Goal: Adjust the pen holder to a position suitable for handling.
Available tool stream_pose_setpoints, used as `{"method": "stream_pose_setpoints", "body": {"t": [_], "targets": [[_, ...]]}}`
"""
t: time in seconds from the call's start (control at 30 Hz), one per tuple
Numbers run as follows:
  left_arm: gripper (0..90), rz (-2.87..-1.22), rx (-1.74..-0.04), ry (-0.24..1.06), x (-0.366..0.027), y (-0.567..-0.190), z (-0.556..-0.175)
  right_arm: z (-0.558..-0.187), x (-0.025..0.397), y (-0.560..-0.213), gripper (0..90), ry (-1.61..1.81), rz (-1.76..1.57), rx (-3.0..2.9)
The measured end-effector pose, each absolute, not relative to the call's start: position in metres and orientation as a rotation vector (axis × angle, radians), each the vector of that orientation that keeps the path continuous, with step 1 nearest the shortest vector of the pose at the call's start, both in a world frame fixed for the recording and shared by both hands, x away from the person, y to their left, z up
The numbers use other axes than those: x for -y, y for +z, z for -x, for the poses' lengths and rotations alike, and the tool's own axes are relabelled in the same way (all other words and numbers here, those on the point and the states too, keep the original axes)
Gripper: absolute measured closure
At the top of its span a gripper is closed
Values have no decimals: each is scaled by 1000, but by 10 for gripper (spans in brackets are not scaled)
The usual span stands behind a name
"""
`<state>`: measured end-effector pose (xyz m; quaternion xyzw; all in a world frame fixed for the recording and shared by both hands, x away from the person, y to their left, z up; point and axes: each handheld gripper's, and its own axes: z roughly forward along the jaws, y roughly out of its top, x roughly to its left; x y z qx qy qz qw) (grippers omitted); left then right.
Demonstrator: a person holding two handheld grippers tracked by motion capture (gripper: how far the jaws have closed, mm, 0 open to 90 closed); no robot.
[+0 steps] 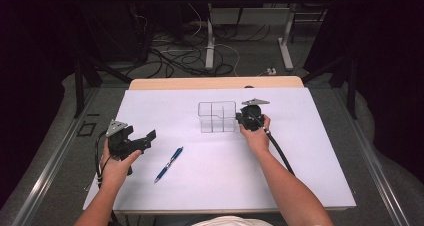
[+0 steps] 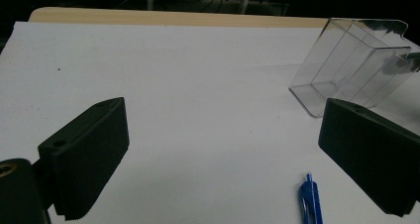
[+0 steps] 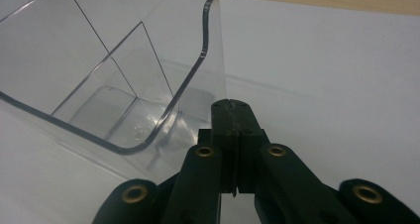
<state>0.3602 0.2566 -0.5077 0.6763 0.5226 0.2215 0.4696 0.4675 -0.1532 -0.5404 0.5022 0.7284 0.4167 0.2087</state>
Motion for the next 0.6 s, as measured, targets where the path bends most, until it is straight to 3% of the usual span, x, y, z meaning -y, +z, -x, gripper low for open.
{"method": "stream_pose_setpoints", "body": {"t": [0.6], "targets": [[57,-1657,-1281,542,-256,-508,-360,-467,151,-541,883,1150,-1382,-2026]]}}
